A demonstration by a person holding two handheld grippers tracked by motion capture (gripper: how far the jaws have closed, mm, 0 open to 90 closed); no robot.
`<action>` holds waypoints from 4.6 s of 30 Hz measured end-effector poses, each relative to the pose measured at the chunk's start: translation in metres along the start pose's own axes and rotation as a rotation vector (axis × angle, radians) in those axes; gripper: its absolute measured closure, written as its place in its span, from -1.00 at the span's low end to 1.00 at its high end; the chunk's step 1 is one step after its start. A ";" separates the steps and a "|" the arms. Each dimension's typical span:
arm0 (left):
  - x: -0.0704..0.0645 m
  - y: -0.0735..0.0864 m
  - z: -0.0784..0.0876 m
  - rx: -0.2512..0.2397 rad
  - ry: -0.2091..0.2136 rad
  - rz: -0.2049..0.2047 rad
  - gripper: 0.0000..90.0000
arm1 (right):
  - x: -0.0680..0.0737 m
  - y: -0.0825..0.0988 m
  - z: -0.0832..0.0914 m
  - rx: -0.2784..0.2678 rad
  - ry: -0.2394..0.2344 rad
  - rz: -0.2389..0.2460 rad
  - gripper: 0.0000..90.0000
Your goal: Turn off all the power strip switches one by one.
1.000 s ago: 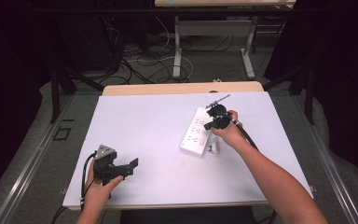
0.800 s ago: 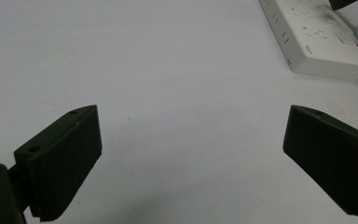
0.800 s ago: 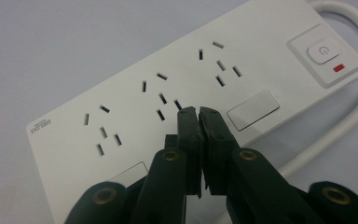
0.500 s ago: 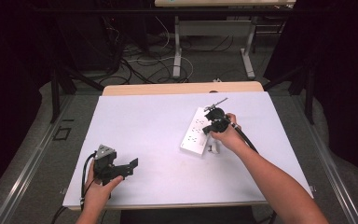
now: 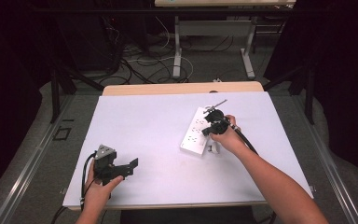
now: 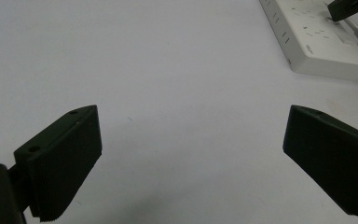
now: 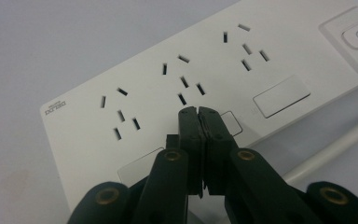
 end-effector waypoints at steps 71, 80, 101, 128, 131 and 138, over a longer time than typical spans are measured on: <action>0.004 0.000 0.001 -0.004 -0.007 0.006 -0.89 | 0.042 0.012 0.008 -0.006 -0.052 0.096 1.00; 0.002 -0.002 0.002 -0.010 -0.011 0.009 -0.89 | 0.042 0.016 0.005 0.012 -0.050 0.121 1.00; 0.003 -0.002 0.003 -0.011 -0.017 0.010 -0.89 | 0.040 0.022 0.001 0.035 -0.031 0.118 1.00; 0.005 -0.001 0.004 -0.012 -0.020 0.009 -0.89 | 0.046 0.019 0.003 0.013 -0.060 0.094 0.99; 0.005 -0.001 0.004 -0.011 -0.021 0.009 -0.89 | 0.047 0.020 0.007 0.024 -0.070 0.108 0.97; 0.006 -0.001 0.004 -0.010 -0.021 0.014 -0.89 | 0.046 0.018 0.015 0.009 -0.070 0.093 0.91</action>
Point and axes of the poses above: each handheld gripper's, and its own axes: z roughly backward along the jaws, y roughly out of its underside, x roughly to its left, the point moved 10 cm from there along -z, roughly forward along the jaws, and after that the axes turned 4 degrees about -y, right-handed, at the moved point
